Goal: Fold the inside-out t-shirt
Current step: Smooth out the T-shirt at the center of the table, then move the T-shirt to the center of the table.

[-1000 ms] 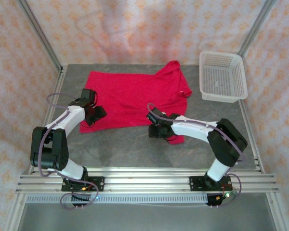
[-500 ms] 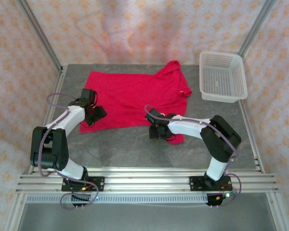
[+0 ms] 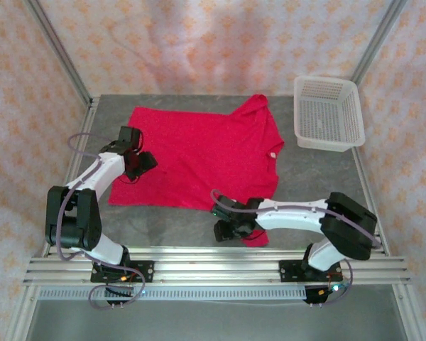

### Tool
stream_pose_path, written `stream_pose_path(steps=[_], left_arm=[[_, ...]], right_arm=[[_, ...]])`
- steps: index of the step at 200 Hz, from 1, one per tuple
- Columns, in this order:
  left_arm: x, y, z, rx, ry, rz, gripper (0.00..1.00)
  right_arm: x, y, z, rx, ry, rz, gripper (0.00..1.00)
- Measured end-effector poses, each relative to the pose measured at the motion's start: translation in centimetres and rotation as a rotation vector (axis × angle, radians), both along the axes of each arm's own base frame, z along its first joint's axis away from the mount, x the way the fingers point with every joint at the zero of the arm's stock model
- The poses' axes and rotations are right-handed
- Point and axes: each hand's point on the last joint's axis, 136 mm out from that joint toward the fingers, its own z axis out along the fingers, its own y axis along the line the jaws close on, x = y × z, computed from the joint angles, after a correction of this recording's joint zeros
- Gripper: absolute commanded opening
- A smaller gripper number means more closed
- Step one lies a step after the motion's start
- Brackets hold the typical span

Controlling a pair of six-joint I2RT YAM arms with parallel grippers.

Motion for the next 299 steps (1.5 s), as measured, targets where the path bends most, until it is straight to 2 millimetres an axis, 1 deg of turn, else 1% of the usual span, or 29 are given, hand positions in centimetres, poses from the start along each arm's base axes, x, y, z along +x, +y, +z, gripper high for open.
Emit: stream_pose_path(steps=[10, 17, 30, 38, 43, 49, 57, 71, 80, 88, 95, 104, 113, 120, 139, 149, 160, 171, 181, 197, 202, 212, 224, 229, 239, 256, 275, 288, 299], left_arm=[[0.1, 0.0, 0.2, 0.000, -0.001, 0.000, 0.63], [0.0, 0.0, 0.2, 0.000, 0.002, 0.000, 0.63], [0.0, 0.0, 0.2, 0.000, 0.005, 0.000, 0.63], [-0.1, 0.0, 0.1, 0.000, 0.010, 0.000, 0.63], [-0.2, 0.0, 0.1, 0.000, 0.013, 0.000, 0.63], [-0.2, 0.0, 0.0, 0.000, 0.014, 0.000, 0.64], [-0.2, 0.0, -0.1, 0.000, 0.019, 0.001, 0.64], [-0.1, 0.1, -0.6, -0.002, 0.034, 0.004, 0.63], [0.1, 0.4, -1.2, -0.003, 0.049, 0.011, 0.63], [0.3, 0.5, -1.7, -0.006, 0.064, 0.016, 0.63], [0.4, 0.7, -2.3, -0.010, 0.080, 0.022, 0.63], [0.7, 0.9, -3.0, -0.017, 0.100, 0.026, 0.63], [1.2, 1.1, -3.8, -0.019, 0.119, 0.028, 0.63], [1.6, 1.3, -4.2, -0.020, 0.130, 0.028, 0.63], [3.4, 1.9, -5.0, -0.023, 0.140, 0.038, 0.64], [4.6, 2.3, -5.2, -0.026, 0.135, 0.048, 0.64], [6.0, 2.7, -5.5, -0.031, 0.127, 0.056, 0.64], [7.3, 3.0, -5.8, -0.039, 0.121, 0.062, 0.64], [8.7, 3.2, -6.0, -0.042, 0.114, 0.065, 0.63], [11.2, 3.3, -5.8, -0.047, 0.084, 0.062, 0.63], [11.8, 3.3, -5.9, -0.047, 0.079, 0.061, 0.63], [13.2, 3.4, -5.9, -0.049, 0.063, 0.060, 0.62], [14.4, 3.4, -5.8, -0.053, 0.042, 0.059, 0.59], [14.8, 3.4, -5.8, -0.058, 0.038, 0.060, 0.56], [15.4, 3.6, -5.9, -0.065, 0.031, 0.059, 0.52], [16.4, 3.8, -5.8, -0.072, 0.015, 0.062, 0.55], [17.0, 4.0, -5.7, -0.075, 0.005, 0.064, 0.55], [17.2, 4.0, -5.6, -0.075, 0.002, 0.064, 0.55], [17.3, 4.0, -5.6, -0.076, 0.000, 0.063, 0.55]], right_arm=[[-0.4, -0.4, 0.8, 0.008, 0.003, -0.008, 0.66], [-0.4, -0.7, 1.6, 0.020, -0.004, -0.019, 0.68], [0.4, -1.2, 3.7, 0.068, -0.033, -0.058, 0.71], [1.5, -1.7, 5.0, 0.100, -0.057, -0.101, 0.72], [2.6, -2.2, 5.7, 0.118, -0.074, -0.138, 0.72], [4.1, -3.1, 6.5, 0.134, -0.098, -0.198, 0.72], [6.2, -4.3, 7.0, 0.142, -0.124, -0.277, 0.71], [10.1, -7.0, 6.6, 0.131, -0.151, -0.424, 0.69], [12.5, -8.9, 5.6, 0.107, -0.157, -0.509, 0.67], [14.1, -10.2, 4.6, 0.079, -0.146, -0.564, 0.66], [15.4, -11.0, 3.7, 0.051, -0.130, -0.594, 0.66], [17.3, -11.6, 2.7, 0.016, -0.117, -0.615, 0.65], [19.3, -11.5, 2.2, -0.005, -0.109, -0.614, 0.64], [21.3, -11.1, 2.1, -0.008, -0.115, -0.611, 0.64], [27.1, -9.7, 2.7, 0.014, -0.161, -0.601, 0.64], [29.8, -9.2, 3.1, 0.025, -0.182, -0.600, 0.63], [32.3, -9.0, 3.1, 0.030, -0.201, -0.607, 0.63], [34.4, -9.2, 2.7, 0.030, -0.209, -0.622, 0.63], [35.8, -9.7, 1.8, 0.021, -0.199, -0.638, 0.63], [37.5, -10.8, 0.0, -0.001, -0.169, -0.666, 0.62], [38.1, -10.9, 0.0, 0.001, -0.166, -0.673, 0.61], [39.7, -11.0, 0.8, 0.021, -0.187, -0.685, 0.61], [41.4, -11.2, 0.4, 0.027, -0.194, -0.696, 0.61], [42.0, -11.3, 0.1, 0.024, -0.194, -0.698, 0.61], [43.6, -11.3, 0.6, 0.036, -0.211, -0.703, 0.61], [46.3, -11.3, 0.5, 0.049, -0.231, -0.706, 0.61], [49.3, -11.2, 1.2, 0.081, -0.267, -0.706, 0.61], [50.6, -11.4, 1.4, 0.102, -0.284, -0.704, 0.62], [50.6, -11.7, 1.5, 0.109, -0.277, -0.701, 0.63]])
